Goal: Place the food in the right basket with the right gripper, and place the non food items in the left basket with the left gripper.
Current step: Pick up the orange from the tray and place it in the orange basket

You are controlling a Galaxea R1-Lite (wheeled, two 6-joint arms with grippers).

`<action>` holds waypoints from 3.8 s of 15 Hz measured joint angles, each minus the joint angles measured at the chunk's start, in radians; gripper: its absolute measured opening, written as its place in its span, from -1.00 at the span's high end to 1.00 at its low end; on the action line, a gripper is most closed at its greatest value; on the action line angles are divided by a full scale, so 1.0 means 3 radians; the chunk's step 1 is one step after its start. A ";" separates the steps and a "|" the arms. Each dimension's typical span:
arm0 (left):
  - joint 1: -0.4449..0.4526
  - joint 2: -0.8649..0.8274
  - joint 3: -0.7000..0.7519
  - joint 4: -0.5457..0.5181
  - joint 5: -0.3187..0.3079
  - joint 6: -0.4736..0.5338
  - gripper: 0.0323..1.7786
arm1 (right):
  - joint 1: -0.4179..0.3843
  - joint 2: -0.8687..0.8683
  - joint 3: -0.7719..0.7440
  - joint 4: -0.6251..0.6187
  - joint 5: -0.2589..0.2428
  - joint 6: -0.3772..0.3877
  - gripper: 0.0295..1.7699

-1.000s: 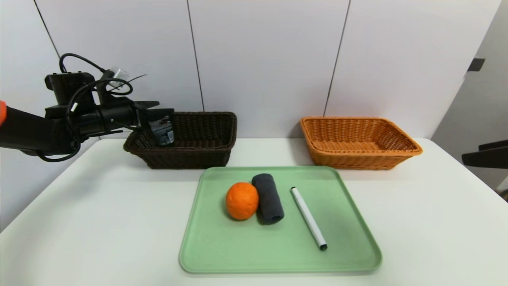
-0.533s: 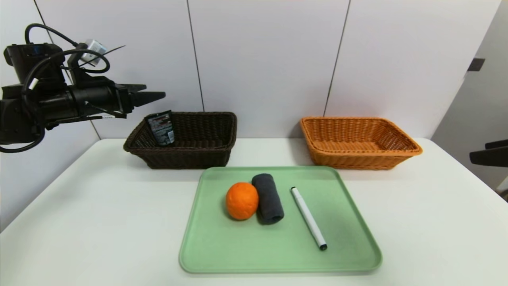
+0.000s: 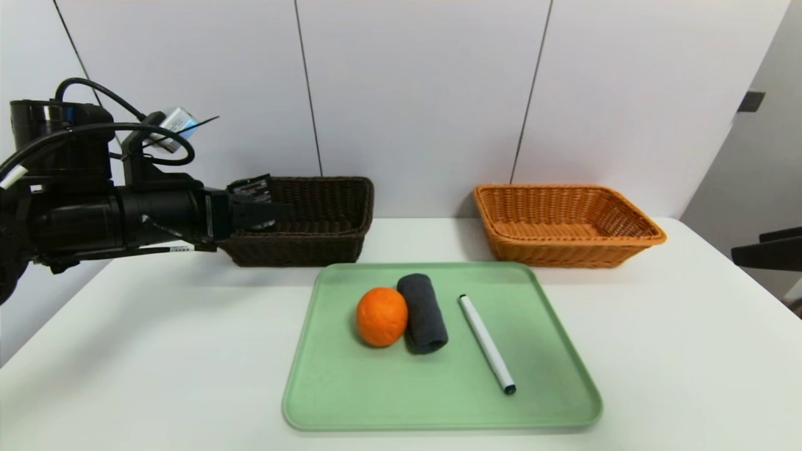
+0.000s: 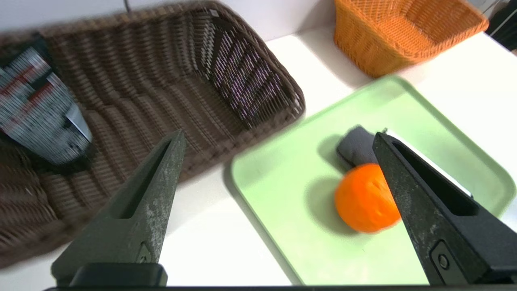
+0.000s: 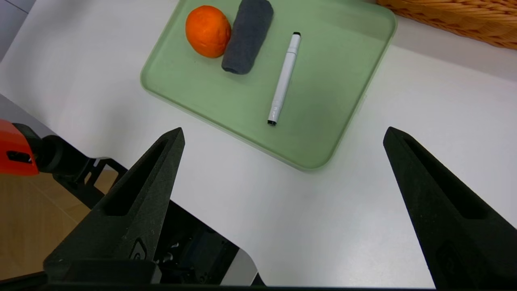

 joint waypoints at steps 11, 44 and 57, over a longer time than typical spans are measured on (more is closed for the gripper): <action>-0.0575 -0.0685 0.0613 0.0434 0.0560 -0.0152 -0.89 | 0.0233 0.0552 -0.0067 -0.0420 0.0001 0.0138 -0.92; -0.0540 -0.1618 0.0167 0.1901 0.0774 0.0072 -0.90 | 0.1953 0.3382 -0.1680 -0.0628 -0.1028 -0.0418 -0.92; -0.0543 -0.1606 0.0175 0.1885 0.0776 0.0072 -0.90 | 0.1958 0.3565 -0.1680 -0.0723 -0.1026 -0.0521 -0.29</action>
